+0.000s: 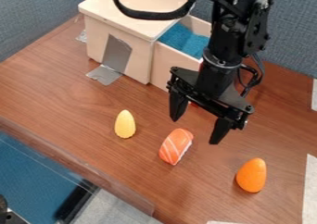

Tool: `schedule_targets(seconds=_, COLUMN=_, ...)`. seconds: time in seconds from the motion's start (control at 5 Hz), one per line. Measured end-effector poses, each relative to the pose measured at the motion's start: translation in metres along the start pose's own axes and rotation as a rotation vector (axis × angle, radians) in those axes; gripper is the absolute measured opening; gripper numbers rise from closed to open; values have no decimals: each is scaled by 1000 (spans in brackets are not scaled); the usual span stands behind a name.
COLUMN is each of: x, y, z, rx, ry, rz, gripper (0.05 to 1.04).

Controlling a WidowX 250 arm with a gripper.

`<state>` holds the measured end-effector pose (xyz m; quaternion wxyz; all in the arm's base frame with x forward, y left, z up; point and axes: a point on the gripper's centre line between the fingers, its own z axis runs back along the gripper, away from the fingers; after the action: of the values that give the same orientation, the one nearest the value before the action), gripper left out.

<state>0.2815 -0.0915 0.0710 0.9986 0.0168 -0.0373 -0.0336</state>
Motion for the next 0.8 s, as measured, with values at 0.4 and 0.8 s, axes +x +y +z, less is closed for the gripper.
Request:
schedule_targets(seconds=0.4, x=-2, y=-28, z=-4, rx=-20, ry=15, rz=-67, gripper=1000)
schedule_targets(seconds=0.8, x=2, y=-77, z=5, rx=-82, ry=-16, rz=-146, gripper=1000)
